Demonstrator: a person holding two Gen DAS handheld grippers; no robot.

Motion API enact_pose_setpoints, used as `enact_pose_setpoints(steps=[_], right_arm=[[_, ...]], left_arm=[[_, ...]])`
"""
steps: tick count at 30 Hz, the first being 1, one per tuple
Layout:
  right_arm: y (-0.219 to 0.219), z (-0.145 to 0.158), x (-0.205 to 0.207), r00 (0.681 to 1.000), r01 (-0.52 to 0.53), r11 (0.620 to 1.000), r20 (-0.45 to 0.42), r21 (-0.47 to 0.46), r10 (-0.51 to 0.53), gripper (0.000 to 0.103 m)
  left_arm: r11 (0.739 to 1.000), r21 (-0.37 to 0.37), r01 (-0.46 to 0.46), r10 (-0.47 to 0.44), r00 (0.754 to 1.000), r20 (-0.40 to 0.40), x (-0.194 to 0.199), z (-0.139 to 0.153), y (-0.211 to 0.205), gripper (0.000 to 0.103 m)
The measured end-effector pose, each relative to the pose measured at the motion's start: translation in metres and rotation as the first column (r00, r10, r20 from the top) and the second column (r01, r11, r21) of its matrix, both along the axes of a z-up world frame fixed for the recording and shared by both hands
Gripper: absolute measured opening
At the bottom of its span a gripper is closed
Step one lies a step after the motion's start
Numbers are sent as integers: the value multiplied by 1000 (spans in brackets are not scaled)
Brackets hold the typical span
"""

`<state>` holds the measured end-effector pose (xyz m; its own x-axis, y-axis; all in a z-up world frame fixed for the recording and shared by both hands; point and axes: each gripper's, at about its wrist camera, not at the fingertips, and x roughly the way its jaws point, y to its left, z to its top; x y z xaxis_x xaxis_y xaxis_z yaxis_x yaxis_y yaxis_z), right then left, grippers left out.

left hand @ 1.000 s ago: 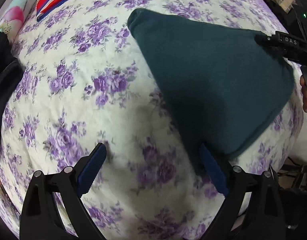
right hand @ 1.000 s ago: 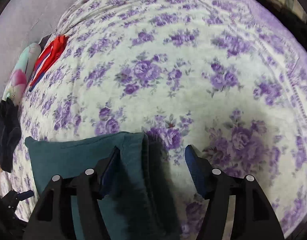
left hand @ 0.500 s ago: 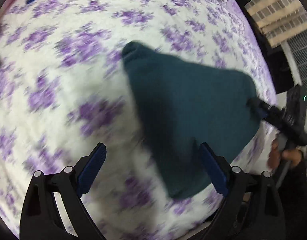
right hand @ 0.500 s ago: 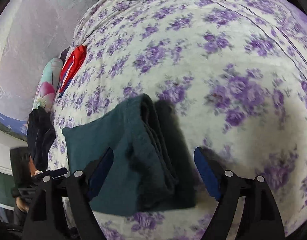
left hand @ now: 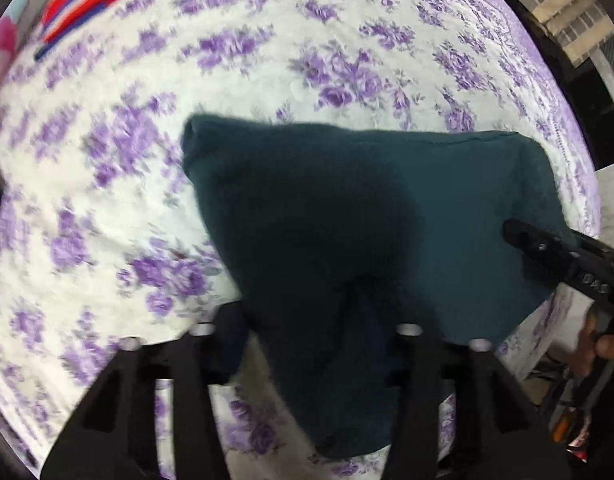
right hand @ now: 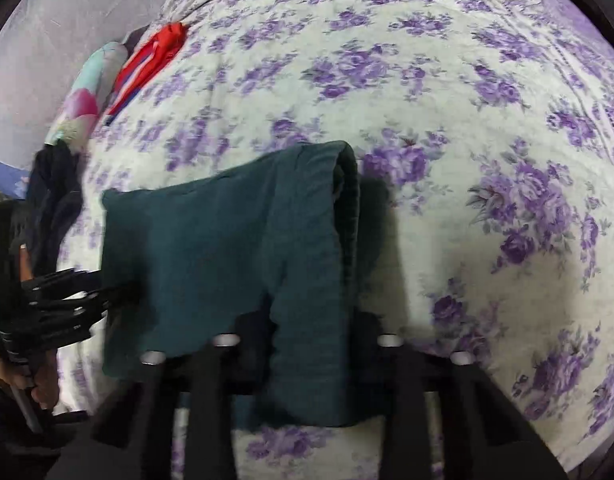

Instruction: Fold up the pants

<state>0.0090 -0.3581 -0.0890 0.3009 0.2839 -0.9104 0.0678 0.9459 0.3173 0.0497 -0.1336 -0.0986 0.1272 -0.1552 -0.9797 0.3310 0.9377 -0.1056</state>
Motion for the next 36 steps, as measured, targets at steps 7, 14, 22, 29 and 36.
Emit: enact_pose_setpoints(steps=[7, 14, 22, 29, 36], right_arm=[[31, 51, 7, 988, -114, 994, 109, 3, 113, 25], [67, 127, 69, 910, -242, 970, 348, 3, 226, 25], [117, 120, 184, 853, -316, 948, 445, 24, 273, 25], [131, -16, 259, 956, -222, 953, 147, -207, 255, 78], [133, 36, 257, 924, -198, 969, 301, -148, 235, 70]], left_arm=[[997, -66, 46, -42, 997, 57, 1, 37, -2, 12], [985, -166, -38, 78, 966, 247, 38, 111, 52, 11], [965, -133, -227, 261, 889, 375, 125, 130, 122, 12], [912, 155, -379, 349, 918, 187, 178, 6, 166, 25], [884, 92, -458, 429, 874, 228, 165, 25, 185, 51]])
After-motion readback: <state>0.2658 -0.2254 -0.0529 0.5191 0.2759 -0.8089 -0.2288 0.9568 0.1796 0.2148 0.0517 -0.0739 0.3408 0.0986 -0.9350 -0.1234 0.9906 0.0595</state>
